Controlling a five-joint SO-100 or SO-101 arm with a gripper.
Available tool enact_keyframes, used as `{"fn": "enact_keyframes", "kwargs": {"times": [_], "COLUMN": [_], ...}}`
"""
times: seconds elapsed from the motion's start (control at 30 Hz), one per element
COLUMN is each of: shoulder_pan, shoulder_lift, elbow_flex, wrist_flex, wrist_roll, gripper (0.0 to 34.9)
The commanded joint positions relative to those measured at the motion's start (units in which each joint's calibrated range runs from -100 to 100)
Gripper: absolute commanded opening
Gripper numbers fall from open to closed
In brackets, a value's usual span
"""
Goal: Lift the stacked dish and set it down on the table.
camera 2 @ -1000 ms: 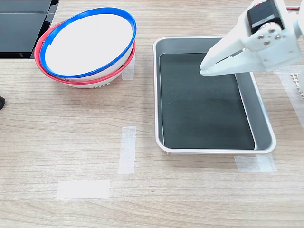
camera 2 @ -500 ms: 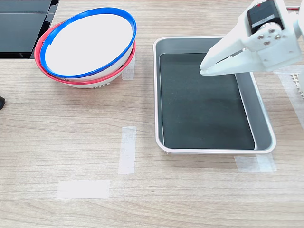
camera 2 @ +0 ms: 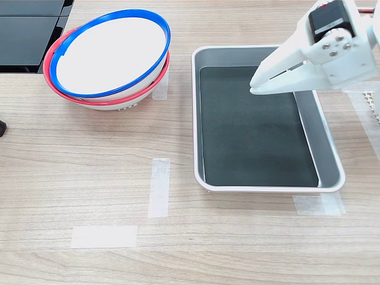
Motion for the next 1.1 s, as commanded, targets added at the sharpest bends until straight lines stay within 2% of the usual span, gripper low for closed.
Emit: {"fn": "enact_keyframes", "kwargs": {"times": [0.0,0.17,0.27,0.3,0.33,0.47,0.6,0.67,0.83,0.9,1.07], "shoulder_pan": [-0.26,-0.26,-0.26,-0.26,-0.26,-1.01,1.34,2.47,3.6,3.98,5.48], "shoulder_lift": [-0.34,-0.34,-0.34,-0.34,-0.34,-0.34,4.69,10.75,36.33,46.23,67.63], "elbow_flex": [0.0,0.0,0.0,0.0,0.0,0.0,-3.91,-8.65,-27.49,-35.5,-53.07], "wrist_flex": [0.19,0.19,0.19,0.19,0.19,0.28,-1.62,-2.61,-3.85,-3.93,-6.91], "wrist_roll": [0.15,0.15,0.2,0.2,0.2,1.03,5.08,7.37,9.23,9.18,8.5], "gripper": [0.3,0.3,3.8,3.0,0.3,0.2,0.2,1.9,11.3,12.3,12.3]}}
